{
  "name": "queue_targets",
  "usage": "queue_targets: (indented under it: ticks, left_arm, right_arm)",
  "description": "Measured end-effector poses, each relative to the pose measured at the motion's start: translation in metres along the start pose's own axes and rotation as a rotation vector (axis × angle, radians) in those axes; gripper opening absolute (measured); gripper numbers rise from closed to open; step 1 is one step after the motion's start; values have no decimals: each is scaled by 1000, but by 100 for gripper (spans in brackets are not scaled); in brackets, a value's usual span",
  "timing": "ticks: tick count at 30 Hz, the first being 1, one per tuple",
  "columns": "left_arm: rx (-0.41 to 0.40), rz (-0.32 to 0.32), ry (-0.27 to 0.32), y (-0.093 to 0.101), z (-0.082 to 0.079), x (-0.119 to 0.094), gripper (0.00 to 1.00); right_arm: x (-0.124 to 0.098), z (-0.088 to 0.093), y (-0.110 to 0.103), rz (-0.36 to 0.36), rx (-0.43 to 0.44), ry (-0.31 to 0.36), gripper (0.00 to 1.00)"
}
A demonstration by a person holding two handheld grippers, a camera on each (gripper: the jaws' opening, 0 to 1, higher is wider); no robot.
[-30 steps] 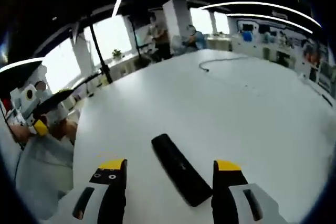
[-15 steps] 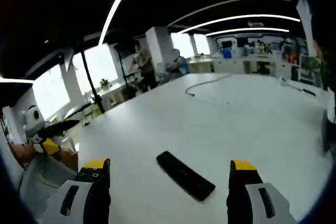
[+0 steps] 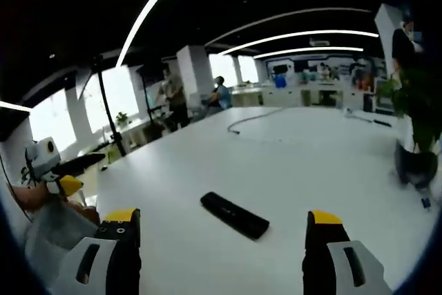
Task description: Press the specified remote control buttons in sequence, fully releasing each button before pressing the next.
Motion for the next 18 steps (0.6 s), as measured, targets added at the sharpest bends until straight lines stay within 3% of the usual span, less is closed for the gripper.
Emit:
queue_targets:
  ticks: [9,18]
  left_arm:
    - [-16,-6,5,-3,0,0,100]
    - [37,4,1,2,-2,0,100]
  right_arm:
    - [-36,13,-15,79,-19,78,99]
    - [-64,23,-26,166,-153,85,99]
Point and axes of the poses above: the point that each gripper's makers call its tool centre point, and the gripper's own axes: x roughly forward along the fingers, y roughly to its right, z roughly out of its underside, the point moved 7 cm from there along -x, roughly backward along the fingers, and after that the axes turned 13 degrees about x, right-handed, at the moved point
